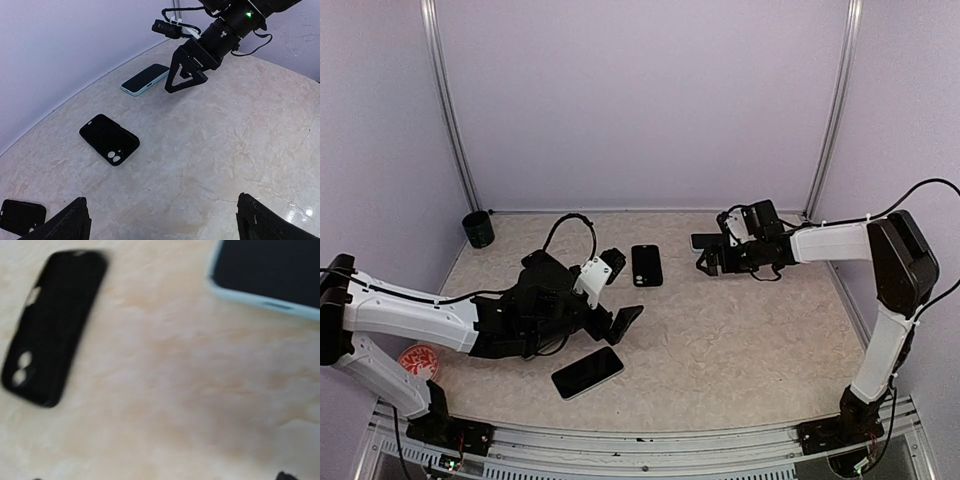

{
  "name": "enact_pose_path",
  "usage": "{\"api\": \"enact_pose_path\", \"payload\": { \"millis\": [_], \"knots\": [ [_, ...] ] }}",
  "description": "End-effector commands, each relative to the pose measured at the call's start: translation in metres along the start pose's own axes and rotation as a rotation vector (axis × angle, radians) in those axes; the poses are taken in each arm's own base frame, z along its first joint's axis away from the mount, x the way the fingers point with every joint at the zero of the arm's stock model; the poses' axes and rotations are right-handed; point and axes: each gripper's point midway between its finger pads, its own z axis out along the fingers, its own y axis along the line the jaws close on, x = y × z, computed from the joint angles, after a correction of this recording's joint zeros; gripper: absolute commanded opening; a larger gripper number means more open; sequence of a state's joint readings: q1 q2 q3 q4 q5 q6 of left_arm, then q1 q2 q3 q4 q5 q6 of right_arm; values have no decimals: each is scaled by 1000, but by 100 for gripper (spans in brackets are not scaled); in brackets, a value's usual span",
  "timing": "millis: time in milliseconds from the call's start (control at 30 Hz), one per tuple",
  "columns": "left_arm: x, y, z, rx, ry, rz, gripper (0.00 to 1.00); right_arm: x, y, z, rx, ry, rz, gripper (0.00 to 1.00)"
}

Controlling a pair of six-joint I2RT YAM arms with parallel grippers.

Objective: Put the phone into the phone case
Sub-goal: Pick up the phone from the center of the board.

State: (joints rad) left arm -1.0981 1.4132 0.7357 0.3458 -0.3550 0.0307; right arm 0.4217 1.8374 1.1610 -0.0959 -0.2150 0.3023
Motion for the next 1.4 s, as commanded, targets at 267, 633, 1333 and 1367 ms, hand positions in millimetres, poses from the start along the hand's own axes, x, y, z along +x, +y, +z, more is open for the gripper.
{"api": "enact_pose_path", "payload": {
  "millis": [267, 633, 1333, 1367],
  "knots": [
    [55, -9, -13, 68, 147, -18, 99, 25, 72, -17, -232, -48, -204, 100],
    [128, -27, -4, 85, 410, 163, 99, 21, 84, -30, -284, -66, -215, 100],
    [165, -33, 12, 239, 593, 60, 99, 25, 86, -33, -293, -57, -210, 100],
    [166, -33, 13, 239, 601, 58, 99, 25, 86, -33, -294, -59, -211, 100]
  ]
}}
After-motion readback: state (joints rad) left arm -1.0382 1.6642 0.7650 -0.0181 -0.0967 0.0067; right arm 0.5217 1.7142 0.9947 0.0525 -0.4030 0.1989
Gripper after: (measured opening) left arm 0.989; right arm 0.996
